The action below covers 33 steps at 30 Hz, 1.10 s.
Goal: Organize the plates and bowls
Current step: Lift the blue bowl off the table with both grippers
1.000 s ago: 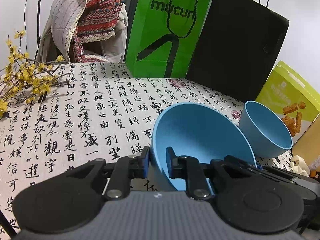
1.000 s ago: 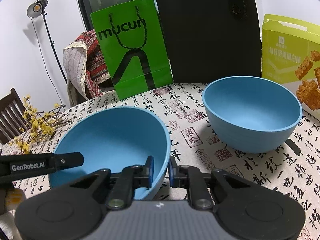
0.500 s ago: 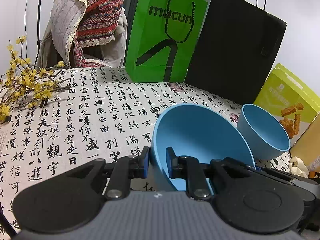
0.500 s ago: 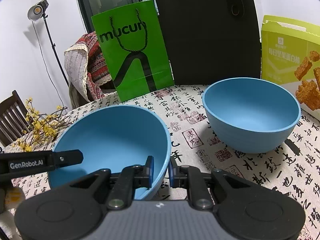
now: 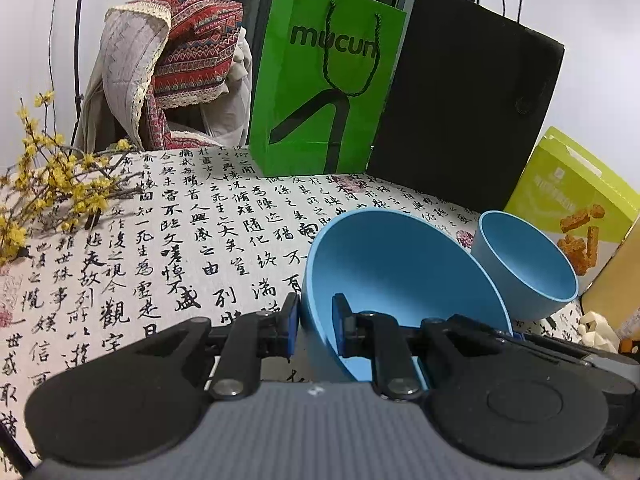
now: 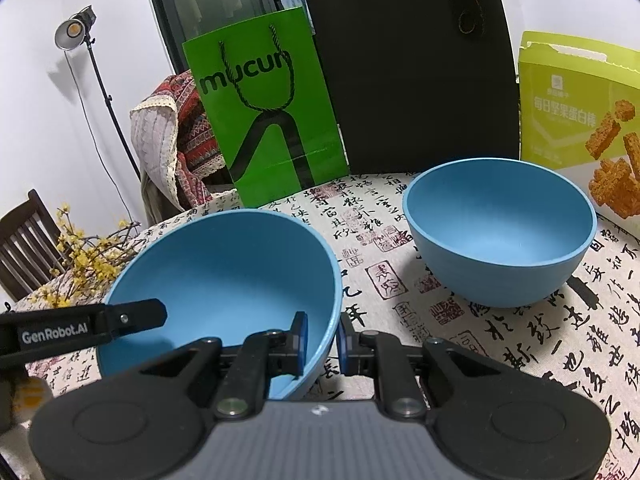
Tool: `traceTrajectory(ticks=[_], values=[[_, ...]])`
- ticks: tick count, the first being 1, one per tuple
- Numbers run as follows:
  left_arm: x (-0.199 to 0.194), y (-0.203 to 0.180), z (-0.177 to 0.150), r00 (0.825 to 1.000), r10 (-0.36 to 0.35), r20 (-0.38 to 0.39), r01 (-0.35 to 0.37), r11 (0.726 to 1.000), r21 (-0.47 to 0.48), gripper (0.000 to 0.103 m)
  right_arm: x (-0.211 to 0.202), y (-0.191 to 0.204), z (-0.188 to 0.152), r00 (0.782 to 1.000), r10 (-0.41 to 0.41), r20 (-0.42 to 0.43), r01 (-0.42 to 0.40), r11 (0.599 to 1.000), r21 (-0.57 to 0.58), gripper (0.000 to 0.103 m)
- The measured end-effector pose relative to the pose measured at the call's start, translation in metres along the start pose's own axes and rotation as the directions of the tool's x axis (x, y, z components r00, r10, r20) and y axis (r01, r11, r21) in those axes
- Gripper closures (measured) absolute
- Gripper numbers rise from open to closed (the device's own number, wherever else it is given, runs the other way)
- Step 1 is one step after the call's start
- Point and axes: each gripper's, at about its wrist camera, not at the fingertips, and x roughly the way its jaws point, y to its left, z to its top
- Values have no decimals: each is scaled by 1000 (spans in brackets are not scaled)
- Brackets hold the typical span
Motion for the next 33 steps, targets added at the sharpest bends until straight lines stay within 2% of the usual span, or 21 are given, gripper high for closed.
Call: traceTrajectory(ticks=[16,23,33], values=[[-24,-14,0,998,12,62,-15,999,41,85,-27,-4,4,997,40,72,-41,999,12,89],[-35,-21,-1,994,41,98,-46,998,52,85,-36,-5,8,993,69,96,-72,997,23,89],[-62,-29,1,988,110,107,-115,992,46,85,-51,0,7,985,115,129,-118,993,13,89]])
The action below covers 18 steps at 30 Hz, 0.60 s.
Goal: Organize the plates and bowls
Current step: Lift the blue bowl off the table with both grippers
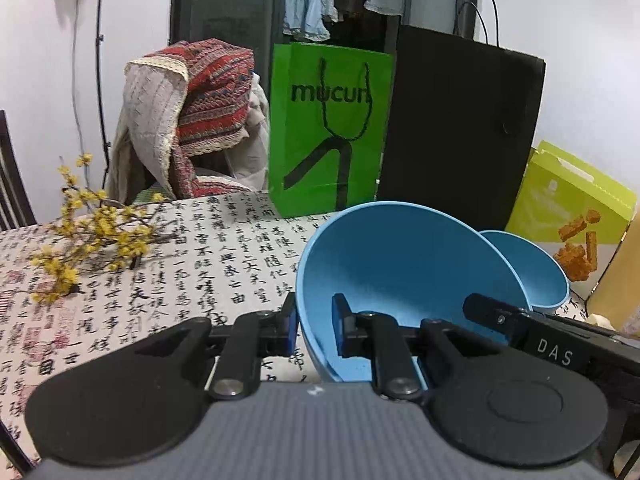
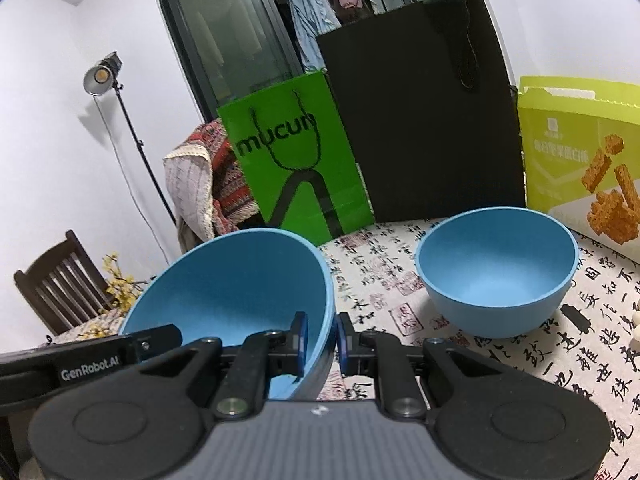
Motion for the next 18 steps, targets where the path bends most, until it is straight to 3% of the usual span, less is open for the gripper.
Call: traceTrajectory(ticks=[18], values=[[-63,8,-10,998,47,35,-46,999,-29,85,-48,26,-8,998,63,25,-62,998,-21,89]])
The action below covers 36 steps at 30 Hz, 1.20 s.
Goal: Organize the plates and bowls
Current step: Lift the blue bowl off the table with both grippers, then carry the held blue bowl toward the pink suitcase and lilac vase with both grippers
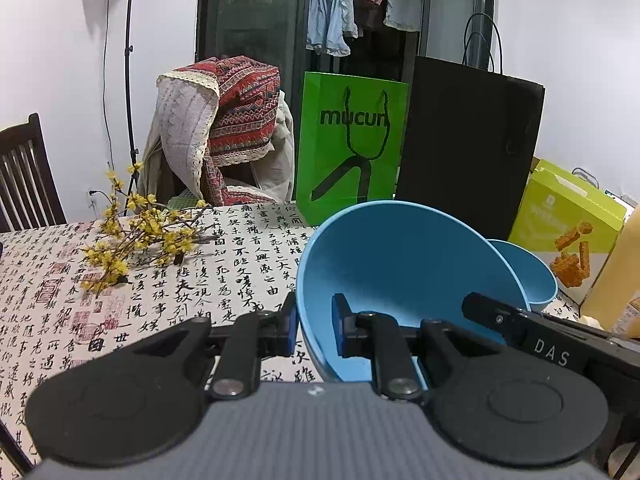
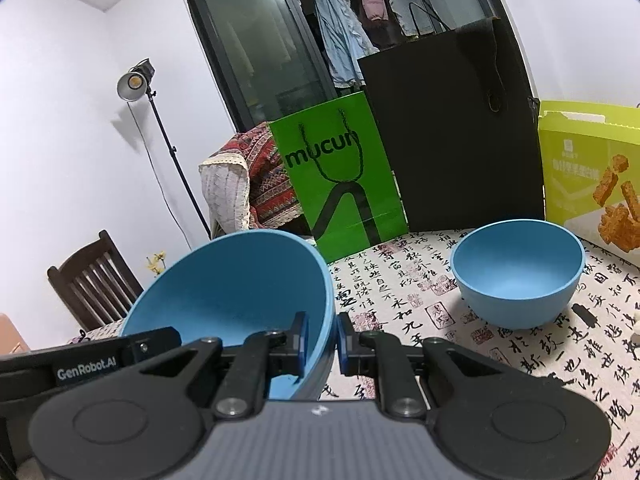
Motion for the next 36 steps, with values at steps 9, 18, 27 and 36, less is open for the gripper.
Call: traceTrajectory(ticks=[9,18,27,36], values=[[-24,2,-10,1000,-7,5,7,1000,-10,85,-21,8,-1,1000,-5,15,5,1000,-11,89],[-47,6,-17,1000,8,18,-7,1000,-24,85,-39,18,-6,1000,9,20,-9,1000,-25,89],[-70,17,-23,999,39,33,-37,999,-39,85,-50,31,-9,999,41,16,-41,998,-42,89],[-96,38,-31,995,86,44,-83,994,-68,85,-58,56,-18,996,92,6,-91,994,-67,89]])
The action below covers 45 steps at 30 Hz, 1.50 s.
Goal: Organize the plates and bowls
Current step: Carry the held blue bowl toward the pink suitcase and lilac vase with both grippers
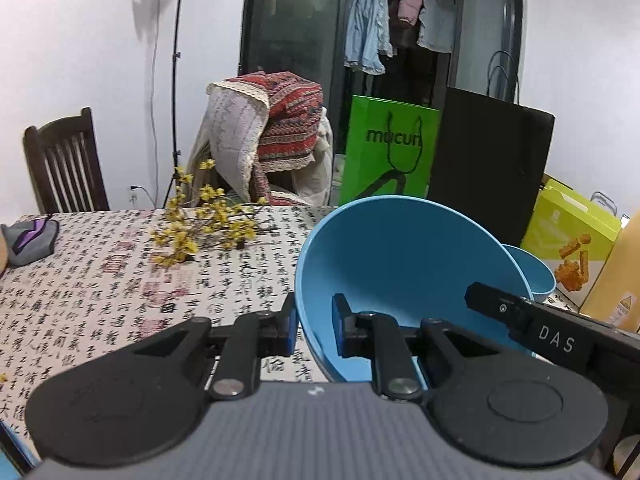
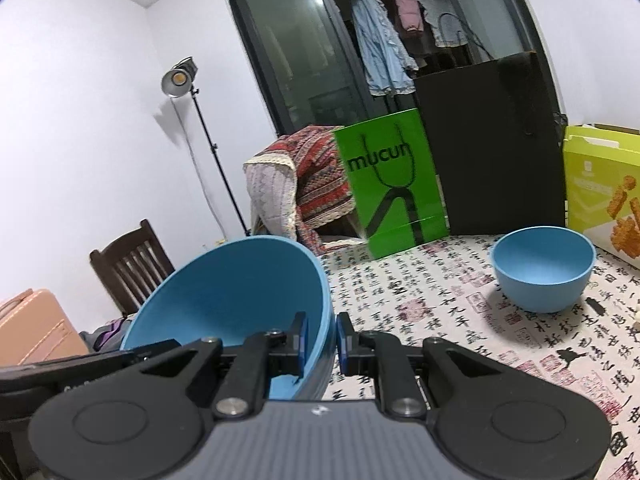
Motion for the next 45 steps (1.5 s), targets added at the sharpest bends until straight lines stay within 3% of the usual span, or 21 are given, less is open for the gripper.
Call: traceTrajectory(ticks=[20,45], values=[[-40,46,-6,993,117,19,-116,992,-55,85,1,55,-11,992,119,-34,-120,992,-44,89],[-82,112,-28,971,238,8,-234,959,-163,85,8,128,-36,964,241,-111,-252,963,-96,89]])
